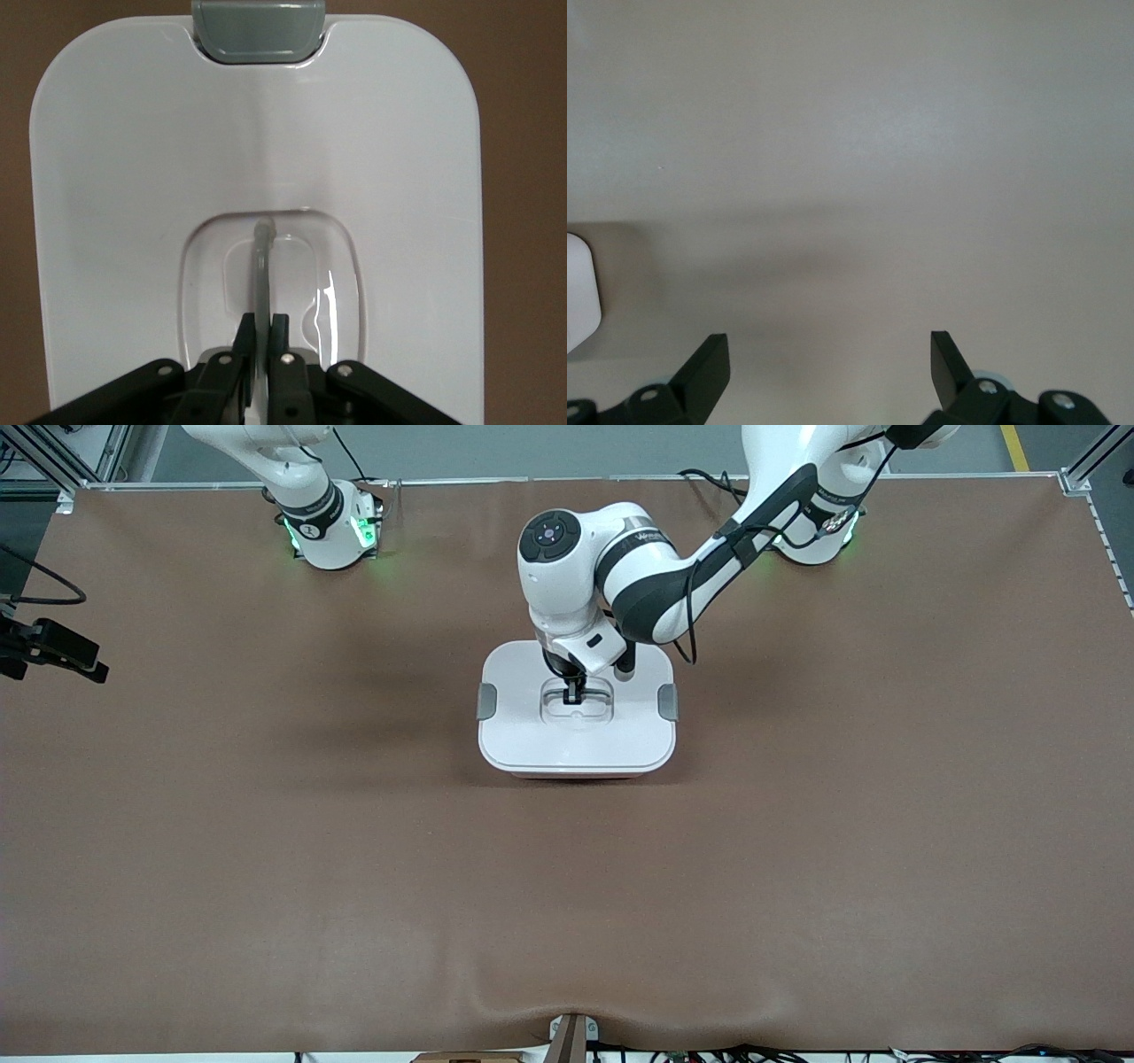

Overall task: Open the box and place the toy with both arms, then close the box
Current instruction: 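Release the lid handle and raise the left gripper away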

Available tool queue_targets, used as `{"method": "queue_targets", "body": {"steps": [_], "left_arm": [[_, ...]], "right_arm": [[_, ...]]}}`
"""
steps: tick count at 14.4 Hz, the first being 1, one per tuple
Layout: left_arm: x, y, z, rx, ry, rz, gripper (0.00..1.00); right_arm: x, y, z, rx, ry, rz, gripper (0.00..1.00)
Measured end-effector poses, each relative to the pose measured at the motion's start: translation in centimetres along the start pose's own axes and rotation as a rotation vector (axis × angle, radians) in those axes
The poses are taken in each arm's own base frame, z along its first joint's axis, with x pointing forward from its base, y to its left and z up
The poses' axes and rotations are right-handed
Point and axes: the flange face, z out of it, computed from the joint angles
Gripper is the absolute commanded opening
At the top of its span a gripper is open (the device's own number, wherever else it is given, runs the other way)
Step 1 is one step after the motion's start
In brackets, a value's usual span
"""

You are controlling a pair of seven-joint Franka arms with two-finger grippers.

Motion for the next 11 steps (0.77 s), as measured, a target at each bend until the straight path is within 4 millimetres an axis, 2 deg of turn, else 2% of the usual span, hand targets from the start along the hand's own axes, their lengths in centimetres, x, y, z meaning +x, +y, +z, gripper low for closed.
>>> {"method": "queue_targets", "body": {"steps": [3,6,8,11], "left_arm": [[0.4,0.7,-0.5,-0.01,-0.006,0.001,1.0],[2.2,3.3,-3.6,-0.052,-0.029,0.02,1.0],[4.7,5.4,-6.6,-0.058,-0.041,0.058,1.0],[10.5,8.3,-11.2,-0.042,-0.056,0.191,1.0]], "right_arm": [[0.0,-0.4,0.0,0.0,0.0,-0.007,1.0],[0.0,-0.4,0.0,0.0,-0.003,-0.007,1.0],[0.0,-0.4,0.0,0.0,-0.004,-0.007,1.0],[0.0,-0.4,0.0,0.0,-0.004,-0.007,1.0]]}}
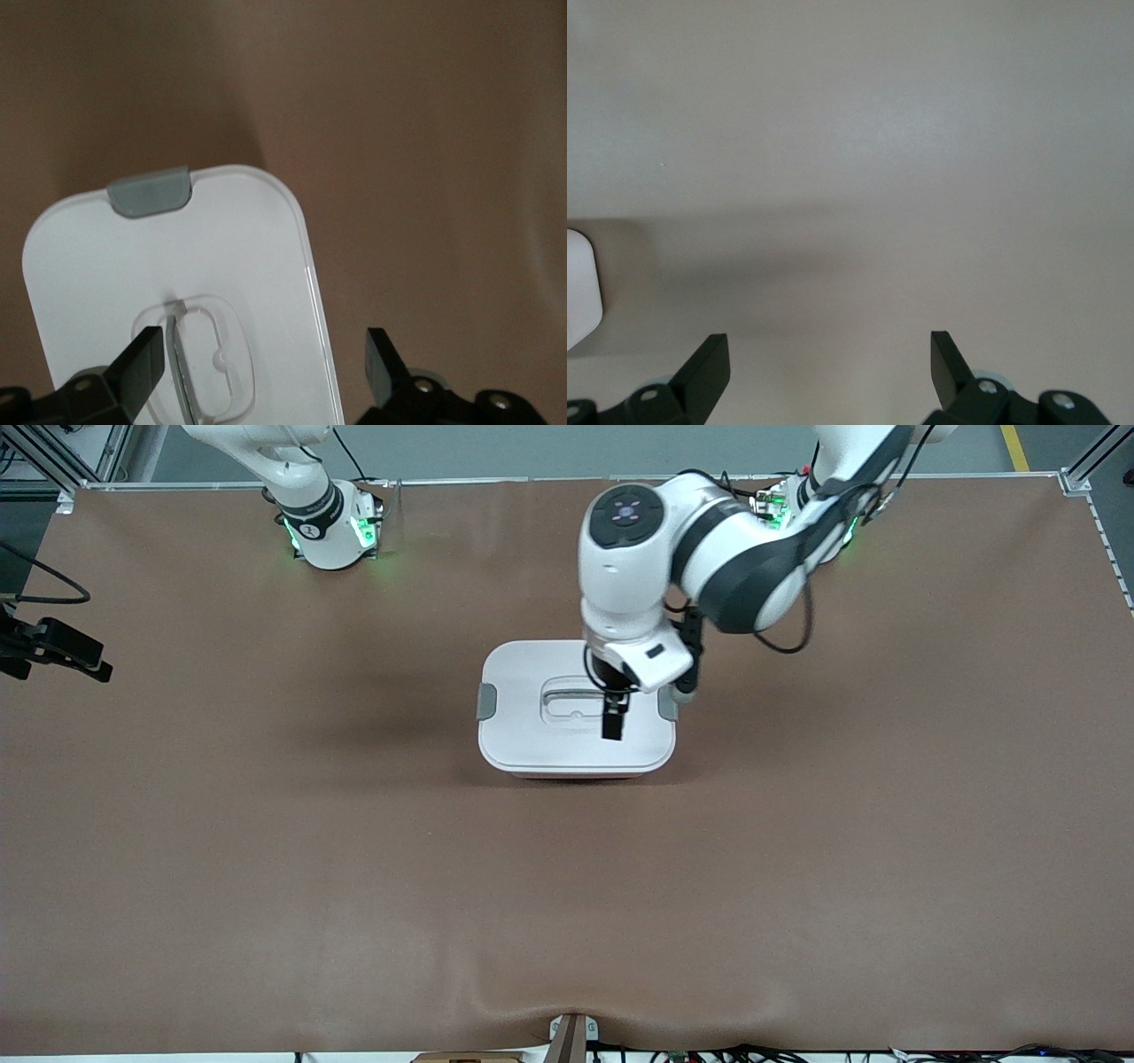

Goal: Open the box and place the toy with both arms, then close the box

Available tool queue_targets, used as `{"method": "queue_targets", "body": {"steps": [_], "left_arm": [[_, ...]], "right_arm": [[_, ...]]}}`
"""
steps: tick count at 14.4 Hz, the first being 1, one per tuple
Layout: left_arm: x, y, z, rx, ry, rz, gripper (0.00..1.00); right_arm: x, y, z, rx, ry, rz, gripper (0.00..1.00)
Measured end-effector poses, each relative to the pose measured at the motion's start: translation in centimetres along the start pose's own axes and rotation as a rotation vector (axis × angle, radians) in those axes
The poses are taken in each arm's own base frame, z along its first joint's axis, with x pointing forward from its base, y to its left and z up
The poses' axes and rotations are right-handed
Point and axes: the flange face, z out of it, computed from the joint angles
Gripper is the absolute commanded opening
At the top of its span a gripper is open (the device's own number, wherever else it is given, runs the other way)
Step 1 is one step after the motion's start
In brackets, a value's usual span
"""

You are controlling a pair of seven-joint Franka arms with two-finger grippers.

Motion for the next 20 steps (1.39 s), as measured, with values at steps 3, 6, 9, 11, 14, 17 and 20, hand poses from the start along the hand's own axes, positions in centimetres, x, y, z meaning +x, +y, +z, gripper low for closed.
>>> {"method": "queue_targets", "body": {"steps": [3,6,9,11,14,17,20], "left_arm": [[7.3,1.4,-3.2,0.018,0.007,0.17,1.0],[14.5,2.2,-4.3,0.064,0.021,0.348,1.0],[20.3,2.6,-4.7,0.09,0.015,0.501,1.0],[23.3,2.5,-5.6,0.092,-0.01,0.613,1.0],[26.6,1.2,-8.4,0.104,-0.022,0.786,1.0],[29.4,-1.1,-11.3,0.163,0.003,0.961,1.0],[32.8,-3.4,-13.2,0.189,-0.021,1.08,1.0]], "right_arm": [[0.0,-0.1,0.0,0.0,0.001,-0.003,1.0],[0.0,-0.3,0.0,0.0,0.003,-0.008,1.0],[0.3,-1.0,-0.2,0.0,0.024,-0.021,1.0],[0.3,-0.7,-0.2,0.0,0.023,-0.052,1.0],[0.3,0.2,-0.1,-0.001,0.022,-0.08,1.0],[0.2,0.3,0.0,-0.001,0.015,-0.064,1.0],[0.1,0.2,0.1,0.0,0.001,-0.023,1.0]]}}
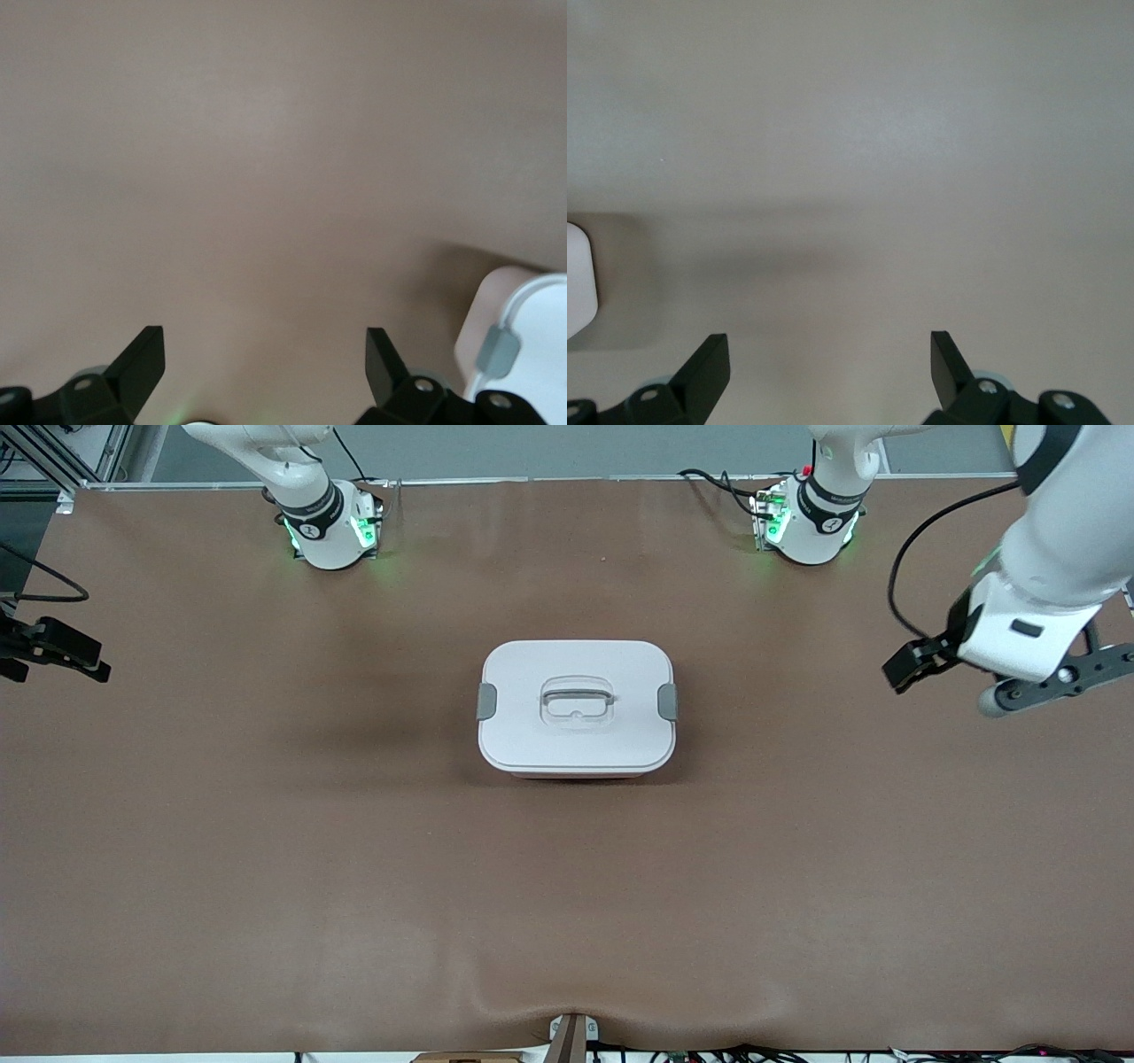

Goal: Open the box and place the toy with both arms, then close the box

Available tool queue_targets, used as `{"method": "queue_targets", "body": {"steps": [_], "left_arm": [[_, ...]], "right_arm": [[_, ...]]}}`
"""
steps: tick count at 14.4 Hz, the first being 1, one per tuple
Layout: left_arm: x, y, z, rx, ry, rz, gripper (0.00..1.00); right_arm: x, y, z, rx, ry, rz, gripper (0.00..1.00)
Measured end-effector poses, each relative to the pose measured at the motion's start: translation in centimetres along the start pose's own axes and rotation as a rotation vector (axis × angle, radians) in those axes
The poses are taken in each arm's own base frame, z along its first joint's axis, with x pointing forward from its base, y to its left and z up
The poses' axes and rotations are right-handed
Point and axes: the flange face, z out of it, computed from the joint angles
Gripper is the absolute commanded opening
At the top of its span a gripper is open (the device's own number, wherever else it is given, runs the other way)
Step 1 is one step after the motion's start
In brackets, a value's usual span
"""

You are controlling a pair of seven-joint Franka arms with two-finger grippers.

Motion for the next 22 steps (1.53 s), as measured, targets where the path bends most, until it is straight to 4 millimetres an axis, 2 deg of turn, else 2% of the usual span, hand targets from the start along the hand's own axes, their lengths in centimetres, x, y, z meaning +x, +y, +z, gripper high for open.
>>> {"method": "queue_targets", "body": {"steps": [4,8,11,13,22], "left_arm": [[-1.8,-4.5,-0.5,0.002,-0.007,0.089,1.0],[-5.0,-6.9,-1.0,-0.024,0.001,0.076,1.0],[-6.6,-8.8,-1.2,-0.07,0.016,0.077,1.0],[-6.9,-8.9,-1.5,-0.112,0.02,0.071,1.0],[-5.7,-8.4,-2.2,-0.135,0.043,0.075,1.0]], "right_arm": [[0.0,-0.1,0.1,0.0,-0.001,0.002,1.0],[0.1,-0.2,0.1,0.007,0.005,0.002,1.0],[0.1,-0.3,0.1,0.014,0.006,0.001,1.0],[0.1,-0.2,0.1,0.014,0.006,0.001,1.0],[0.1,-0.4,0.1,0.02,0.007,0.0,1.0]]}}
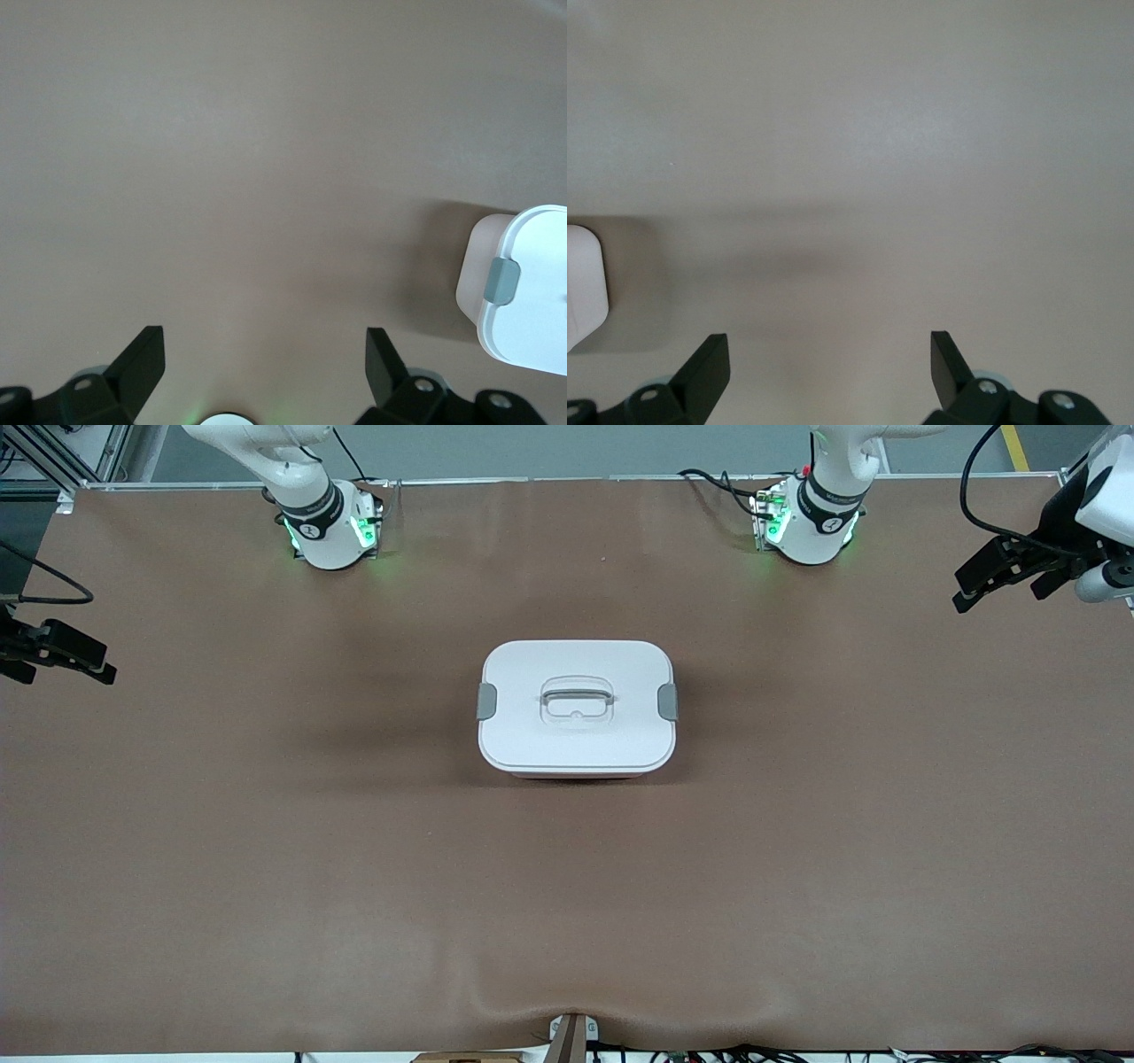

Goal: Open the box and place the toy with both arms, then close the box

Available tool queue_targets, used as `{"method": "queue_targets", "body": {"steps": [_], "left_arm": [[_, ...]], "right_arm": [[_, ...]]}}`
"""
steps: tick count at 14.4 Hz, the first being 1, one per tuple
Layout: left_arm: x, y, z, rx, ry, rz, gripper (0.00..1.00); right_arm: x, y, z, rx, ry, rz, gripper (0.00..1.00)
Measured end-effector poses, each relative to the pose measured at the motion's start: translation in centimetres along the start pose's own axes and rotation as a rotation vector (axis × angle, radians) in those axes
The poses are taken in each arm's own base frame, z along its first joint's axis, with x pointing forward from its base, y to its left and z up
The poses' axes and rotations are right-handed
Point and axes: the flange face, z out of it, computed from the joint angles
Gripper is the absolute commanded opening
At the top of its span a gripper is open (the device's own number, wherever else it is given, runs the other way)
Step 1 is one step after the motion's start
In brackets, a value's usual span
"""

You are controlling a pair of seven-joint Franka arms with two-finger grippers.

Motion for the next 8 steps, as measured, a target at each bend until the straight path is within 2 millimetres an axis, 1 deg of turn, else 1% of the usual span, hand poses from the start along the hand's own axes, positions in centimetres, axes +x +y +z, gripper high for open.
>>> {"method": "queue_targets", "body": {"steps": [4,8], "left_arm": [[-0.15,0.79,0.08,0.0,-0.002,0.063,1.0],[0.07,1.07,0.55,0.001,-0.011,0.069,1.0]], "right_arm": [[0.05,-0.14,-0.14,0.012,0.007,-0.001,1.0],[0.05,-0.2,-0.14,0.013,0.007,-0.002,1.0]]}}
